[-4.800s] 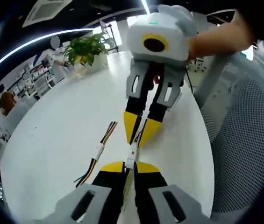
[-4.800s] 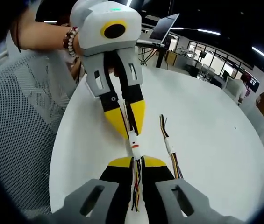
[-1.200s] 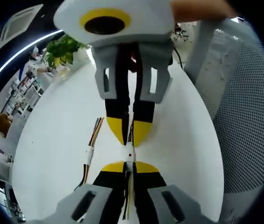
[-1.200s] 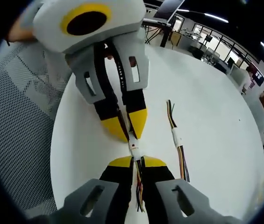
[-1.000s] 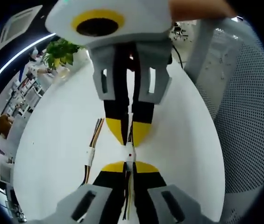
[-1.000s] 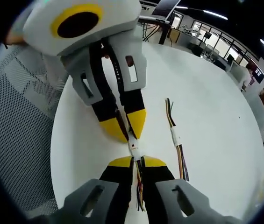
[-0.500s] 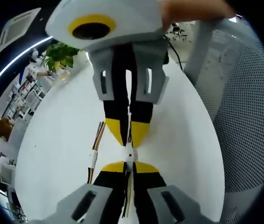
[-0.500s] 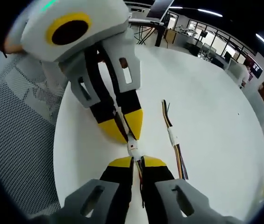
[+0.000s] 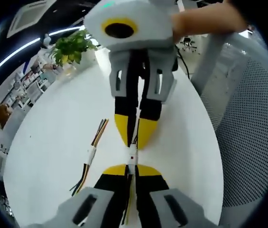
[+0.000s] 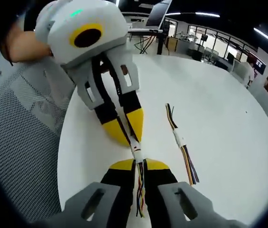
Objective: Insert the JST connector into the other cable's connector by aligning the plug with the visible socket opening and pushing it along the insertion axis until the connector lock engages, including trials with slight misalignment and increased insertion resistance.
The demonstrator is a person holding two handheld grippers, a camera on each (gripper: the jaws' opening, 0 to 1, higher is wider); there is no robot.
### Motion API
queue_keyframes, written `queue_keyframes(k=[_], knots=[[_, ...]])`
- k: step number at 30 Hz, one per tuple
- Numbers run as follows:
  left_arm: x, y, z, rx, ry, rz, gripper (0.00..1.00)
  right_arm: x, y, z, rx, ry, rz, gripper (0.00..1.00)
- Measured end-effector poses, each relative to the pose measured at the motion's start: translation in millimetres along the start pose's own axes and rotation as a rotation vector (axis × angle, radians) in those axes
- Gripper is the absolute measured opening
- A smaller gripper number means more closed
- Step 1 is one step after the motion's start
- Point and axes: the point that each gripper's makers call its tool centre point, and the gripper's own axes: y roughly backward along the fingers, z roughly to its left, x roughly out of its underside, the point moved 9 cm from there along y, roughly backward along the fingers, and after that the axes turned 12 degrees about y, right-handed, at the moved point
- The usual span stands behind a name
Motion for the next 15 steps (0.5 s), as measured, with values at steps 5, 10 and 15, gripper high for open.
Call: queue_keyframes(k=[5, 10, 15], knots=[[0.8, 0.9, -2.4, 0.004, -0.039, 0.026, 0.00, -3.8, 2.4, 3.9, -0.023, 0.032, -0.021, 0.04], [-0.3, 1.3, -3.0, 0.020, -0.028, 0.017, 0.00, -3.6, 0.3, 4.2, -0.024, 0.042, -0.014, 0.04], [1.5, 1.0, -1.6, 0.024, 0.008, 0.011, 0.00, -1.5, -0.7, 4.9, -0.038, 0.014, -0.026, 0.04]])
